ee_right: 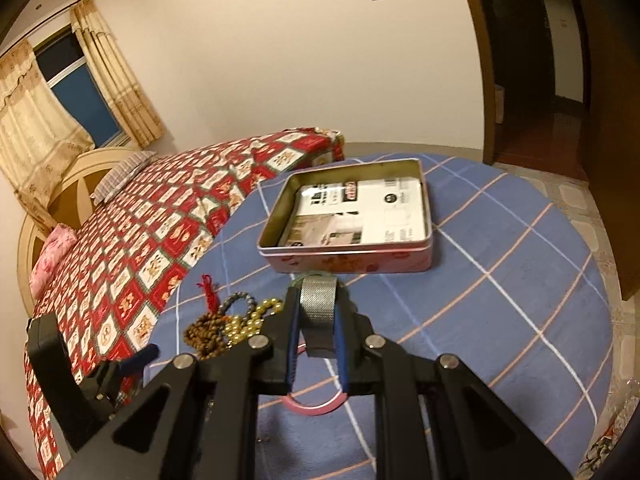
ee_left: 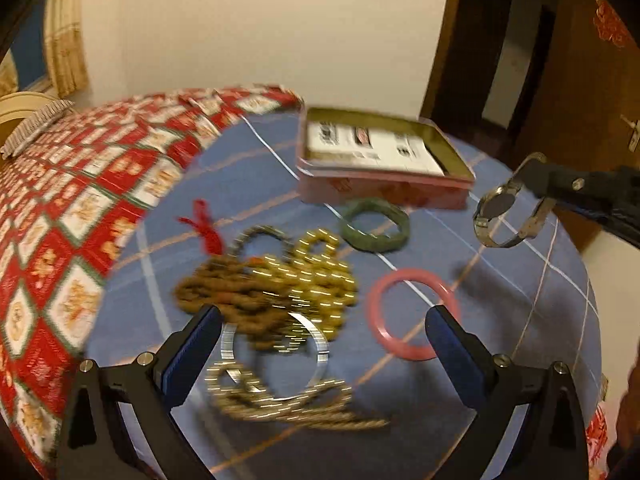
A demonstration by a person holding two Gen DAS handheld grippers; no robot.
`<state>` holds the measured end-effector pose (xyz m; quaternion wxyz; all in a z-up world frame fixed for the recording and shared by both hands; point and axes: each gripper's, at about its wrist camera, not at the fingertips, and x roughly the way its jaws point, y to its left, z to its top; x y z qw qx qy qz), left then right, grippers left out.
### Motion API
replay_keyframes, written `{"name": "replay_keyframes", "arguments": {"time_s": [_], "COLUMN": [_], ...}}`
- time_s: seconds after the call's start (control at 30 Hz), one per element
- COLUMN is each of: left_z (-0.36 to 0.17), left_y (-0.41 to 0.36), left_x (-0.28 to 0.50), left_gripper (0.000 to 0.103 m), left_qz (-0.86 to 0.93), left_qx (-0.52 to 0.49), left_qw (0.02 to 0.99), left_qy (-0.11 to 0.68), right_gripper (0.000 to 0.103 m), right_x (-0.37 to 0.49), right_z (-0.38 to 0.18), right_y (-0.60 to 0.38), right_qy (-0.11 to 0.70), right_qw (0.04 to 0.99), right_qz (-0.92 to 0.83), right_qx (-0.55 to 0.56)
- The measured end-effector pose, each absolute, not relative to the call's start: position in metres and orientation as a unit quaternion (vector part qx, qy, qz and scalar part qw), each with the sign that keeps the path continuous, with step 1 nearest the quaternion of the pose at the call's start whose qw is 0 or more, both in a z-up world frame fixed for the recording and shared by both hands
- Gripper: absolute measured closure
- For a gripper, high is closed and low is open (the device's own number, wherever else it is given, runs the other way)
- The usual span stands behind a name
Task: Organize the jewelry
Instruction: 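Grasp the silver bangle with the left tool while the right tool holds the watch, then lift the silver bangle with the left tool while the right tool carries the watch toward the tin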
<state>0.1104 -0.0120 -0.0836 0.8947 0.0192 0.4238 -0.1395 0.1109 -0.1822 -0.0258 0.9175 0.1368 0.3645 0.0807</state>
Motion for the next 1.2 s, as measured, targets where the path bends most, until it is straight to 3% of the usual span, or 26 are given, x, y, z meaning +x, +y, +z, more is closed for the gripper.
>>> {"name": "replay_keyframes", "arguments": {"time_s": [0.17,0.3,0.37,0.43,0.5,0.57,1.0,1.2], "left_z": [-0.113,-0.122,-0.121,-0.121,-0.120,-0.116,-0.058,-0.056], "left_y": [-0.043,-0.061,-0.063,-0.062,-0.060,-0.055,-0.024,-0.022], "left_x": [0.127,0.127,0.126,0.127,0.130,0.130,0.107,0.109], "left_gripper": [0.017,0.025,0.036,0.069,0.088,0.093,0.095,0.095], "left_qz": [-0.131,-0.100,-0.102,-0.127,-0.149,-0.164,-0.206,-0.202], "left_qx": [0.024,0.081,0.082,0.065,0.055,0.034,-0.005,0.008], "left_qw": [0.865,0.872,0.875,0.872,0.868,0.866,0.902,0.906], "left_qy": [0.483,0.472,0.466,0.469,0.470,0.470,0.378,0.373], "right_gripper": [0.085,0.085,0.085,0.085,0.085,0.085,0.085,0.085], "right_x": [0.103,0.099,0.098,0.097,0.097,0.096,0.090,0.091], "right_z": [-0.026,-0.029,-0.030,-0.031,-0.031,-0.030,-0.027,-0.022], "right_y": [-0.193,-0.204,-0.208,-0.212,-0.215,-0.217,-0.227,-0.225], "right_qy": [0.360,0.361,0.360,0.359,0.358,0.356,0.341,0.337], "right_qw": [0.921,0.919,0.919,0.919,0.918,0.918,0.923,0.925], "right_qz": [0.068,0.061,0.058,0.058,0.058,0.058,0.045,0.045], "right_qx": [0.133,0.146,0.149,0.154,0.159,0.163,0.173,0.168]}}
